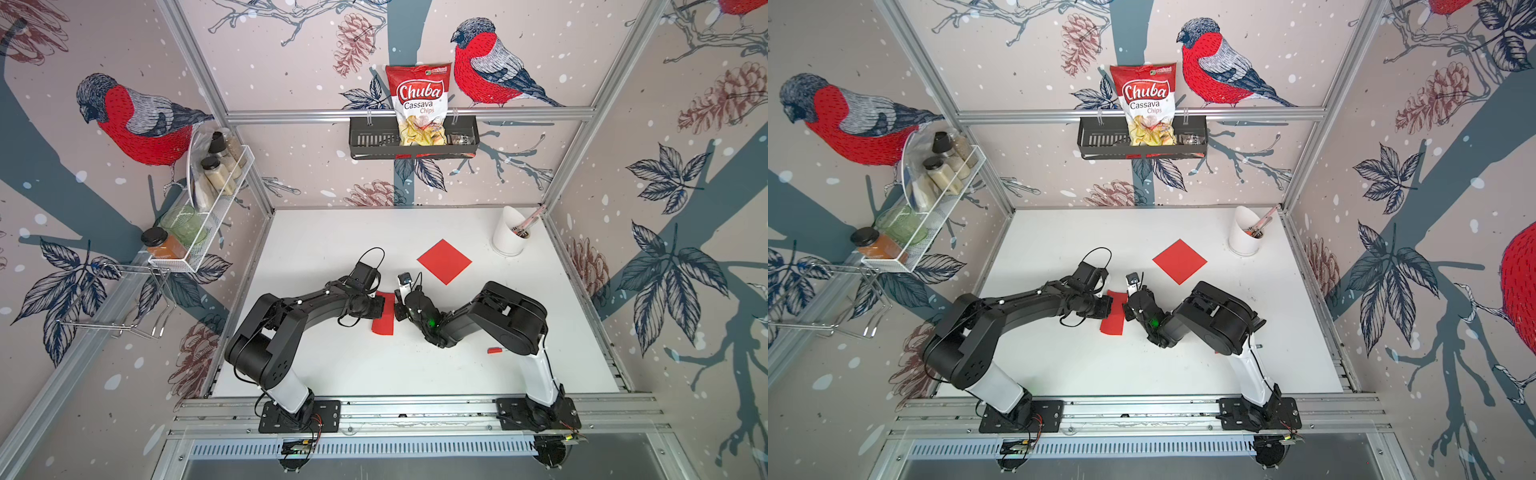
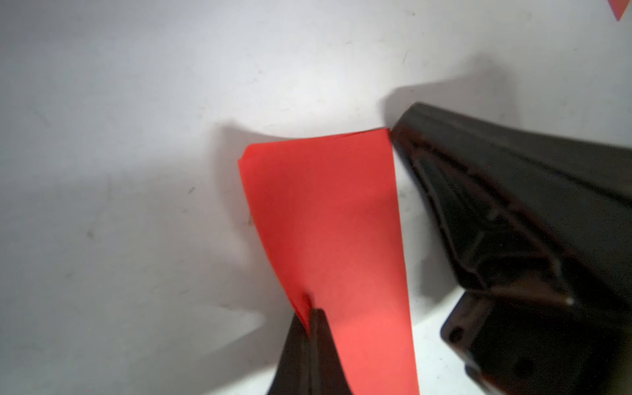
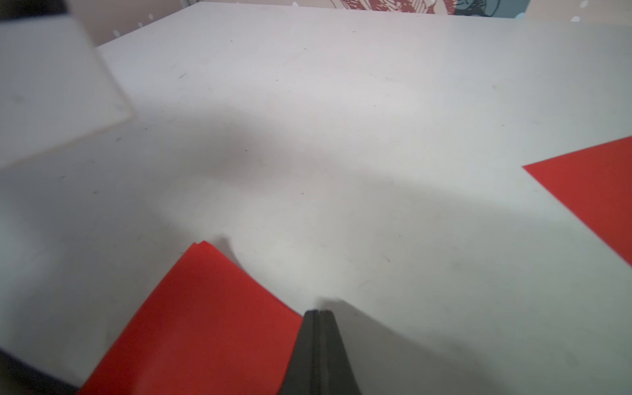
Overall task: Fold the square paper along the opposite sides
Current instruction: Smooth out the paper at the center of the board.
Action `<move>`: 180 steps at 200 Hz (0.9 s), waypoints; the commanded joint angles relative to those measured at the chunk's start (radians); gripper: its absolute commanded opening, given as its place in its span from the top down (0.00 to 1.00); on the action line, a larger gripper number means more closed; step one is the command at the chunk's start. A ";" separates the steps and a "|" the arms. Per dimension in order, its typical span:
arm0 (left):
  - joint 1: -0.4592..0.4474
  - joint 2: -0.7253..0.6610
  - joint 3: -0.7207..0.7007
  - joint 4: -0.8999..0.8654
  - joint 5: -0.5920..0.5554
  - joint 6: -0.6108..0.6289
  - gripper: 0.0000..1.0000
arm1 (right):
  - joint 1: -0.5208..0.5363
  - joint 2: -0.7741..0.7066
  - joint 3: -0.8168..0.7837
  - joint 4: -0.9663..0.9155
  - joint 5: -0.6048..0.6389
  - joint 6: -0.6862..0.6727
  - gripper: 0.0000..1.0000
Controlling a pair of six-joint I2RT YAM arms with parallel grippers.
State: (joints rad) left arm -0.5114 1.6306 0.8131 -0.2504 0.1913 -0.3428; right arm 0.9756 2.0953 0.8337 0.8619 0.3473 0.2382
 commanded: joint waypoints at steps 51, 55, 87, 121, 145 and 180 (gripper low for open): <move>-0.002 0.007 -0.006 -0.063 -0.044 -0.013 1.00 | -0.035 -0.113 -0.113 0.143 -0.116 -0.116 1.00; -0.003 0.006 -0.006 -0.063 -0.045 -0.015 1.00 | -0.029 -0.118 -0.116 0.154 -0.121 -0.116 1.00; -0.003 0.005 -0.005 -0.068 -0.055 -0.015 1.00 | 0.058 -0.103 -0.110 0.207 -0.123 -0.102 1.00; 0.001 0.009 0.001 -0.074 -0.056 -0.009 1.00 | 0.109 -0.045 -0.082 0.147 -0.093 -0.064 1.00; 0.003 0.012 0.001 -0.076 -0.057 -0.007 1.00 | 0.093 -0.021 -0.079 0.101 -0.075 -0.059 1.00; 0.004 0.004 0.001 -0.082 -0.071 -0.002 1.00 | 0.078 -0.036 -0.122 0.032 -0.032 -0.060 1.00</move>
State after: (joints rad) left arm -0.5121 1.6314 0.8177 -0.2493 0.1802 -0.3584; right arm 1.0584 2.0689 0.7380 0.9646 0.2607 0.1635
